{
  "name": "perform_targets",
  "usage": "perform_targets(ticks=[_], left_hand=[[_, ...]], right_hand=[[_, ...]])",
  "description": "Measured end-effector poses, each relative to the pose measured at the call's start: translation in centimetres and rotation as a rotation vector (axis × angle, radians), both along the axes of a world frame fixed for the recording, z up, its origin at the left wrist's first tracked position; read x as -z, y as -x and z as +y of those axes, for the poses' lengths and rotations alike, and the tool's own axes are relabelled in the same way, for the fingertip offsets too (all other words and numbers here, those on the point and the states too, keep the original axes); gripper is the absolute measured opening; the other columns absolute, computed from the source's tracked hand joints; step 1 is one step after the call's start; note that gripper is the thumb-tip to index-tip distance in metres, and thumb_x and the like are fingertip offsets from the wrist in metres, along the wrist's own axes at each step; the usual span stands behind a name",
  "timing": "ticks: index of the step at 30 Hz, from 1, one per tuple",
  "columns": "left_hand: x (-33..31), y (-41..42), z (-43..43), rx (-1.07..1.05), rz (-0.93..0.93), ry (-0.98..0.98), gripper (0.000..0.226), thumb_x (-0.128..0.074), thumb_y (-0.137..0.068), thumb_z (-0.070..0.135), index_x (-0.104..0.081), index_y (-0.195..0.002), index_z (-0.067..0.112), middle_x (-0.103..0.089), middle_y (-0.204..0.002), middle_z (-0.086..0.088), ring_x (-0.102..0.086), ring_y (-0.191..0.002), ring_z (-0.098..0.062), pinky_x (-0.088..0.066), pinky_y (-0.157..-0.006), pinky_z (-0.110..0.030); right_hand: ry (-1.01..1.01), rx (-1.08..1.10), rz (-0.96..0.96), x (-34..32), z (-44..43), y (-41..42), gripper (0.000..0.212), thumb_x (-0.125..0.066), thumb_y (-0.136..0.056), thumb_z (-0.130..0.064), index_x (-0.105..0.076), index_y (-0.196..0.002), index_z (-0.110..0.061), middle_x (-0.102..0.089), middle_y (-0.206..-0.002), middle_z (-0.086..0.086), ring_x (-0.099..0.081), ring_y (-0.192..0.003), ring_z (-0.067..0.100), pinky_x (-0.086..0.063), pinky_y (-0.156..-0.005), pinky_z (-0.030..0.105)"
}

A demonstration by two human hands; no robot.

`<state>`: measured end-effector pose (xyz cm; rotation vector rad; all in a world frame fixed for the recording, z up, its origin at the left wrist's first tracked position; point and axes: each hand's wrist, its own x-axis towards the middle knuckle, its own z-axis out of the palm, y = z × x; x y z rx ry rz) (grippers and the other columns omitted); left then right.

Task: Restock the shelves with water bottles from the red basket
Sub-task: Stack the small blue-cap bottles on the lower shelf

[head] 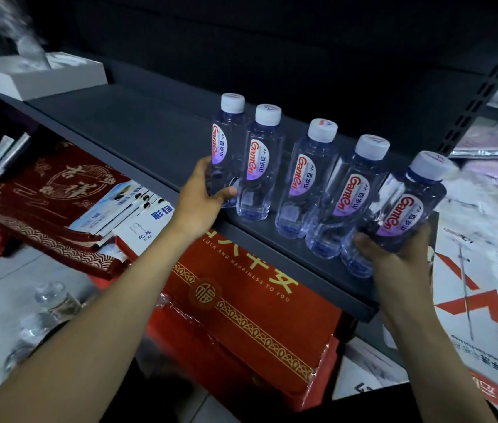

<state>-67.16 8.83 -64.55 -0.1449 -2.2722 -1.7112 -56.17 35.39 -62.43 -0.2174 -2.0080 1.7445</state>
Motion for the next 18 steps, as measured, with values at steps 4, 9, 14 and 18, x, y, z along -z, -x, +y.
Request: perform_targets(ticks=[4,9,14,18], left_hand=[[0.2,-0.2,1.0,0.018,-0.005,0.005,0.06,-0.072,-0.087,0.011,-0.043,-0.137,0.024,-0.063,-0.125,0.008,-0.06,-0.116,-0.008,-0.045,-0.105,-0.03],[0.6,-0.1,1.4,-0.022,-0.013,0.034,0.063,-0.074,-0.086,0.017,-0.041,-0.139,0.029,-0.064,-0.123,0.013,-0.06,-0.116,-0.008,-0.043,-0.108,-0.038],[0.8,-0.2,1.5,-0.033,-0.017,0.052,0.062,-0.073,-0.087,0.022,-0.04,-0.137,0.038,-0.062,-0.114,0.025,-0.06,-0.116,-0.008,-0.043,-0.108,-0.045],[0.5,-0.5,1.7,-0.011,-0.02,0.038,0.061,-0.071,-0.088,0.019,-0.039,-0.137,0.037,-0.06,-0.108,0.033,-0.059,-0.115,-0.004,-0.044,-0.107,-0.038]], right_hand=[[-0.013,0.021,0.004,0.2,-0.2,0.0,0.057,-0.07,-0.084,0.002,-0.043,-0.129,-0.02,-0.066,-0.109,-0.015,-0.064,-0.096,-0.004,-0.049,-0.094,0.031],[-0.026,-0.012,0.001,0.5,0.0,-0.1,0.055,-0.069,-0.086,-0.003,-0.039,-0.12,-0.034,-0.064,-0.092,-0.038,-0.06,-0.087,-0.019,-0.042,-0.079,0.018],[-0.05,0.025,-0.01,0.3,-0.6,-0.4,0.057,-0.07,-0.087,-0.008,-0.036,-0.122,-0.037,-0.062,-0.101,-0.028,-0.059,-0.091,-0.018,-0.043,-0.088,0.024],[-0.048,0.057,0.019,-0.3,-1.2,-0.5,0.06,-0.073,-0.085,-0.012,-0.037,-0.132,-0.023,-0.061,-0.109,-0.019,-0.06,-0.098,-0.006,-0.047,-0.102,0.041]])
